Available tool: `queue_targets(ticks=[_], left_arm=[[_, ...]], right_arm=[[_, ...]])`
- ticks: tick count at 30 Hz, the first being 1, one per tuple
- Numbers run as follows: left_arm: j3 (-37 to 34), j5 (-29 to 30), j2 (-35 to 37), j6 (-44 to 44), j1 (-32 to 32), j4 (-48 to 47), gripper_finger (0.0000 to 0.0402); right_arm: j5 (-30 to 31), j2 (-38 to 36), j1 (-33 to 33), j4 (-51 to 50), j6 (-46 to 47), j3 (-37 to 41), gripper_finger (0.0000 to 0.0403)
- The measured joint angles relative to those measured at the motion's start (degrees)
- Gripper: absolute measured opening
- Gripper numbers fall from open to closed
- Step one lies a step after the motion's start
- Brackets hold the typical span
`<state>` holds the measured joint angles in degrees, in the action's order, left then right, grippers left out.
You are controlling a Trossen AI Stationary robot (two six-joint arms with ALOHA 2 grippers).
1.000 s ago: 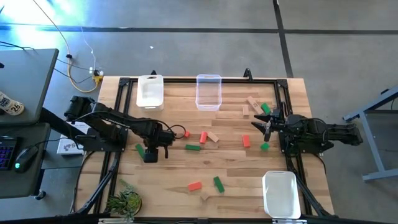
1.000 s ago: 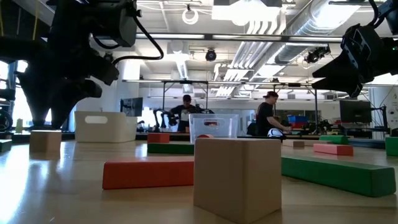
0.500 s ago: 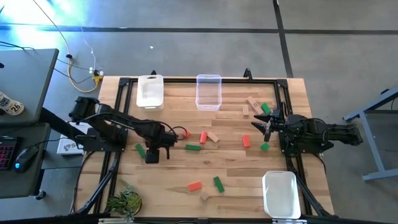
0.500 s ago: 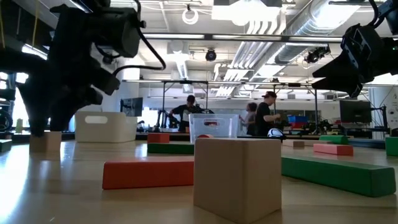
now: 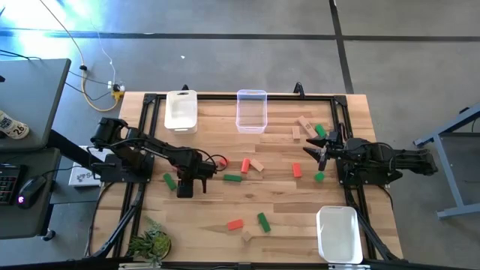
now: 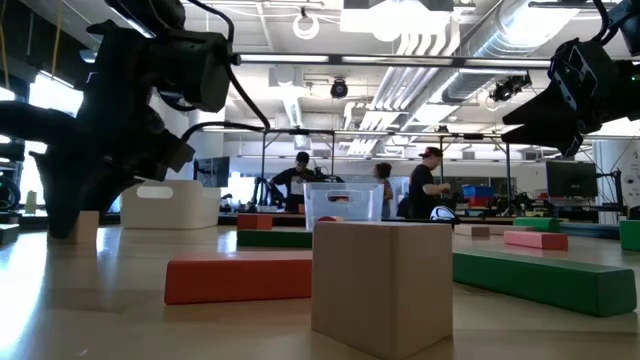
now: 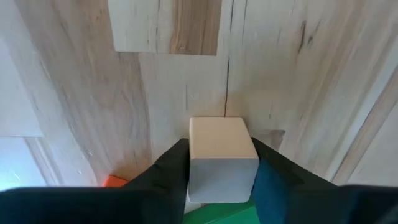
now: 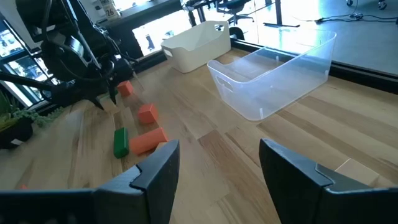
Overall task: Sort & place blocks by color
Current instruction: Put the brown block into the top white bin
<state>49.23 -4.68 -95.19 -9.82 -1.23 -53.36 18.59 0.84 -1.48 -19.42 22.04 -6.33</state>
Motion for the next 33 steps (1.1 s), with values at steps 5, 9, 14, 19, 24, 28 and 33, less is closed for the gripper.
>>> queue_targets(ticks=[5, 9, 14, 19, 24, 28, 33], left_arm=[[-0.02, -0.41, 0.27, -1.84, 0.28, 0.12, 0.0102], [0.96, -1.68, 0.28, -4.71, 0.28, 0.37, 0.0102], [4.61, -2.06, 0.28, -7.06, 0.46, 0.26, 0.0102], [10.07, 2.07, 0.28, -9.63, 1.83, 0.2, 0.0102], [16.91, 6.35, 0.32, -10.36, 4.36, -0.77, 0.0102], [22.08, 9.64, 0.34, -7.48, 7.44, -3.85, 0.0102], [26.32, 13.37, 0.36, -2.84, 13.57, -7.67, 0.0102]], right_arm=[[0.02, 0.0, 0.0, 0.0, -0.02, 0.02, 0.0209], [0.02, 0.0, 0.02, 0.0, -0.02, 0.0, 0.0209], [0.04, 0.0, 0.02, 0.0, -0.02, 0.02, 0.0209], [0.04, 0.0, 0.0, 0.0, -0.02, 0.0, 0.0209], [0.07, 0.0, 0.02, 0.0, 0.0, 0.02, 0.0209], [0.07, 0.0, 0.0, 0.0, -0.02, 0.0, 0.0209], [0.07, 0.0, 0.02, 0.0, -0.02, 0.02, 0.0209]])
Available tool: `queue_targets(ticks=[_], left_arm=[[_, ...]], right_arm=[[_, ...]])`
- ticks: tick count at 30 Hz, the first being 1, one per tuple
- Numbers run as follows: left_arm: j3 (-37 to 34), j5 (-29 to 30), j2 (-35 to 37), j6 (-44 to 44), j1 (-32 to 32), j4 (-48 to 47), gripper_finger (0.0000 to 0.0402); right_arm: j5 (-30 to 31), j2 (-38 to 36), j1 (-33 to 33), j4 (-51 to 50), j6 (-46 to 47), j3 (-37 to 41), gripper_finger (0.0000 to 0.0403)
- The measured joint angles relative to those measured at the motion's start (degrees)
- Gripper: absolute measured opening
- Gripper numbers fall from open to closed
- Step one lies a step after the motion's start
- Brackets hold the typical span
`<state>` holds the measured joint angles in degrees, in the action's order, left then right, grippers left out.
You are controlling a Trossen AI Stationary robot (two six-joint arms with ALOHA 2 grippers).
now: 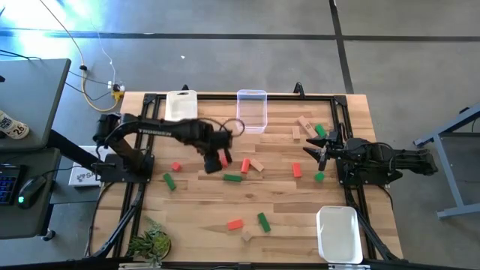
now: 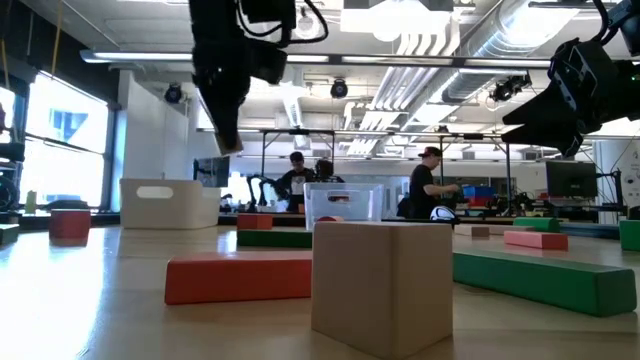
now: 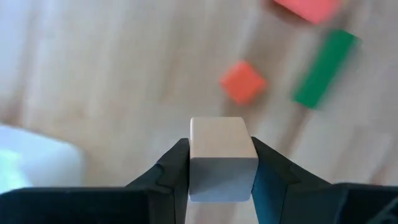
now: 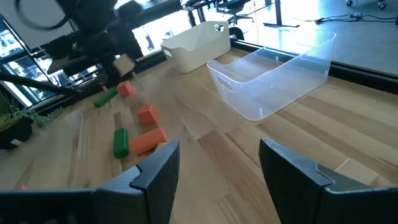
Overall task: Sort & place blocks by color
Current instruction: Put the brown block into the top white bin
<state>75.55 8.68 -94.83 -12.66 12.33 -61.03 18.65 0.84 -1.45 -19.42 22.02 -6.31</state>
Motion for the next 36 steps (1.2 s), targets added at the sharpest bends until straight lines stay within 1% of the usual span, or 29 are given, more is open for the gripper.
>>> queue_targets(ticks=[3, 12, 18, 21, 24, 28, 33, 36], left_arm=[[1.0, 1.47, 0.0, 1.14, 4.75, -1.48, 0.0102], [1.46, 1.43, 0.0, 2.79, 19.98, -6.26, 0.0102], [1.46, 1.43, 0.0, 4.76, 29.74, -6.65, 0.0102], [1.46, 1.43, 0.0, 4.93, 33.68, -6.65, 0.0109], [1.46, 0.82, 0.0, 4.86, 36.82, -6.65, 0.0112], [1.46, -2.09, 0.0, 2.64, 39.64, -6.63, 0.0109], [1.0, -2.85, -0.99, -1.53, 41.45, -6.78, 0.0114], [0.56, -2.97, -1.74, -2.22, 41.56, -6.83, 0.0115]], right_arm=[[0.01, 0.0, -0.02, 0.0, 0.0, -0.02, 0.0209], [0.23, 0.0, 0.0, 0.0, 0.03, -0.02, 0.0209], [0.17, 0.0, 0.0, 0.0, 1.03, -0.02, 0.0209], [0.17, 0.0, 0.0, 0.0, 1.05, -0.02, 0.0209], [0.15, 0.0, -0.01, 0.0, 1.02, -0.02, 0.0209], [0.12, 0.0, -0.01, 0.0, 2.12, -0.02, 0.0209], [-0.1, 0.0, 0.0, 0.0, 6.06, -0.01, 0.0209], [-0.09, 0.0, 0.0, 0.05, 6.42, -0.02, 0.0209]])
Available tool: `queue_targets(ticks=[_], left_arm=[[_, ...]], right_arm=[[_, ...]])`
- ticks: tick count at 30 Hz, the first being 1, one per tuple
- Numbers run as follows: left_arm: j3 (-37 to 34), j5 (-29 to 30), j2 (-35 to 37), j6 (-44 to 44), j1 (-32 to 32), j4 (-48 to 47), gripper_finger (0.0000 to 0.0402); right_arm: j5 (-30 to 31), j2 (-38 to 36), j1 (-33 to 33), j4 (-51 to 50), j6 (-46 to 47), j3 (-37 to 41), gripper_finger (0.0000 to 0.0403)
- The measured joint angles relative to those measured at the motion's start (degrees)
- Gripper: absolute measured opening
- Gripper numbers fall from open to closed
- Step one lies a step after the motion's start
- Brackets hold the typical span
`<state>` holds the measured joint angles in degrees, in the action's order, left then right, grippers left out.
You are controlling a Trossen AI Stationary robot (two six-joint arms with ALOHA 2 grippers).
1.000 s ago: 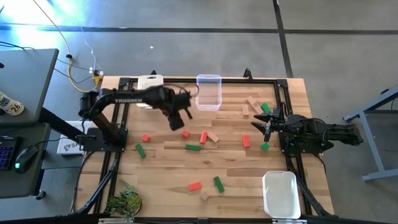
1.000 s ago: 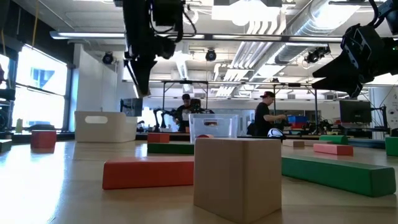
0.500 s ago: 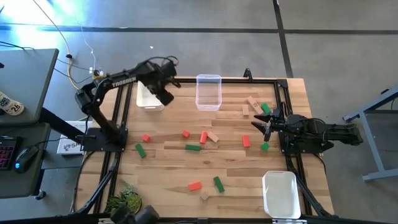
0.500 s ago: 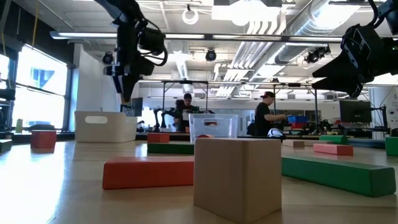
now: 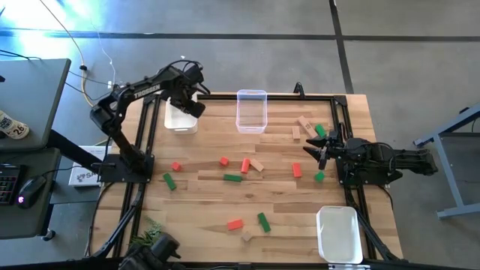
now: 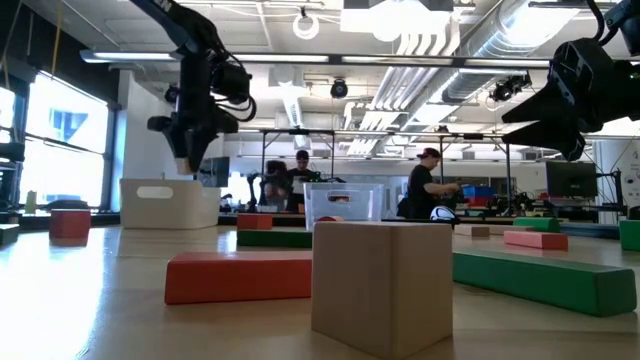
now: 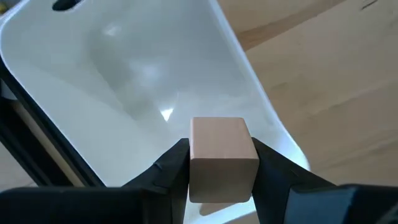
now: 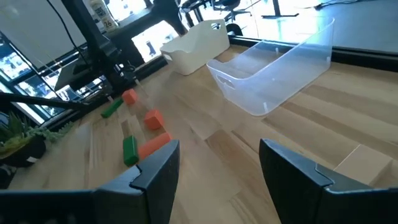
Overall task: Sort & place blocks by color
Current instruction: Put the brown block into the top white bin, then put the orange block into the transparent bin
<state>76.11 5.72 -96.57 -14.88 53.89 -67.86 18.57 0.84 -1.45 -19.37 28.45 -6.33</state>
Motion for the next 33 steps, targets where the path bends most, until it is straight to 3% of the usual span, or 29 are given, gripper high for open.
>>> queue_targets(ticks=[8, 16, 23, 33], left_arm=[[-0.37, -2.15, -1.55, -5.09, -0.03, 0.17, 0.0116], [-0.37, -2.23, -1.84, -7.46, -0.03, 0.36, 0.012], [-0.37, -2.07, -1.84, -7.47, -0.04, 0.55, 0.0163], [-0.37, -3.9, -1.82, -6.44, -0.02, 0.64, 0.019]], right_arm=[[-2.36, -0.01, -0.01, 0.37, 6.0, 0.02, 0.0209], [-4.01, -0.01, -0.02, 0.41, 6.1, 0.02, 0.0209], [-9.9, -0.01, 0.0, 0.89, 7.5, 0.02, 0.0209], [-9.72, 0.0, -0.02, 4.94, 12.59, 0.02, 0.0209]])
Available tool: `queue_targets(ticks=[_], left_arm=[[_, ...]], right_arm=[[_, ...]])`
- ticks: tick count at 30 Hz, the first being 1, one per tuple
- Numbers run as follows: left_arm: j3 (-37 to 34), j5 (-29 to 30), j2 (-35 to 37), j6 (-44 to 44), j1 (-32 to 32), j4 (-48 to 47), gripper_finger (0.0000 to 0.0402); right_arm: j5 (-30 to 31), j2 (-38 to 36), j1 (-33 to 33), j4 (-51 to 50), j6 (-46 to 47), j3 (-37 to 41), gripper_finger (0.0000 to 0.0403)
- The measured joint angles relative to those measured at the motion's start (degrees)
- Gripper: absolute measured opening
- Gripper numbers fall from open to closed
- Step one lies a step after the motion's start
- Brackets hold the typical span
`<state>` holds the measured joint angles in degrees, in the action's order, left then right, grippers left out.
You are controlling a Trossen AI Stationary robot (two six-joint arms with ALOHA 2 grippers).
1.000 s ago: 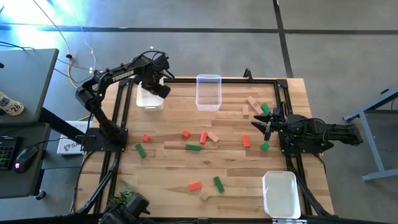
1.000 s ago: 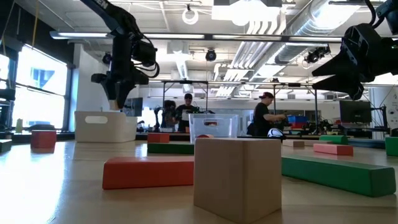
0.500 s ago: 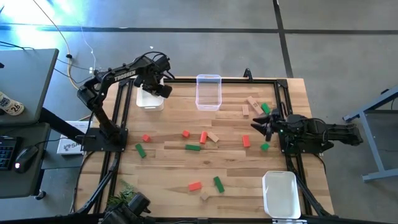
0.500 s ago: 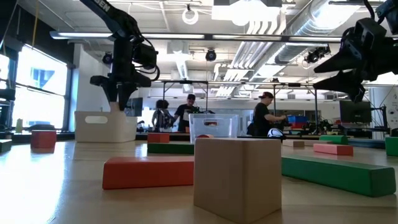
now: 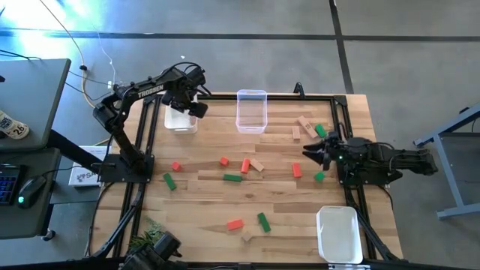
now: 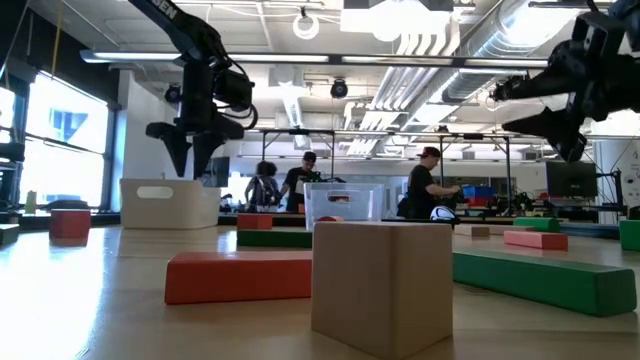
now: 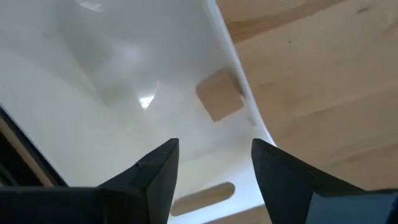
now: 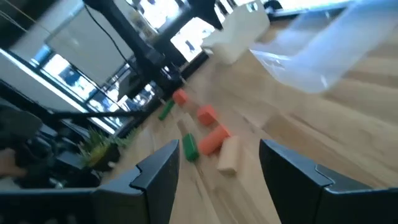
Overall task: Sort & place blocks by color
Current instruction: Put the orange block into the transparent bin
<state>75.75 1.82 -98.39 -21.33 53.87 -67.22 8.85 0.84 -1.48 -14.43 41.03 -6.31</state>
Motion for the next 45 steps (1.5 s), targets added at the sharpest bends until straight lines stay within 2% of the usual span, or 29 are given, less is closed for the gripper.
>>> queue_targets(ticks=[11, 17, 23, 28, 38, 45], left_arm=[[2.12, -4.77, 0.02, 4.34, -1.0, -0.98, 0.0186], [6.19, -4.89, 0.02, 7.66, -3.15, -1.7, 0.0186], [10.66, -4.85, 0.04, 11.53, -5.09, -2.42, 0.0186], [12.12, -4.87, 0.04, 12.17, -5.96, -2.23, 0.0186], [12.17, -4.85, 0.04, 13.57, -5.99, -2.25, 0.0186], [12.17, -4.85, 0.04, 13.56, -5.99, -2.25, 0.0186]], right_arm=[[-0.61, -0.02, 0.01, 14.49, 2.54, 0.0, 0.0209], [-0.89, 0.26, 0.01, 15.77, 3.02, -0.76, 0.0209], [-0.9, 5.25, 0.02, 15.35, -0.22, -7.01, 0.0209], [-0.49, 13.79, 0.0, 6.43, 2.28, -14.6, 0.0209], [-1.99, 35.92, 0.0, -22.53, 19.4, -30.08, 0.0209], [-7.5, 49.35, 0.02, -26.38, 27.74, -33.23, 0.0209]])
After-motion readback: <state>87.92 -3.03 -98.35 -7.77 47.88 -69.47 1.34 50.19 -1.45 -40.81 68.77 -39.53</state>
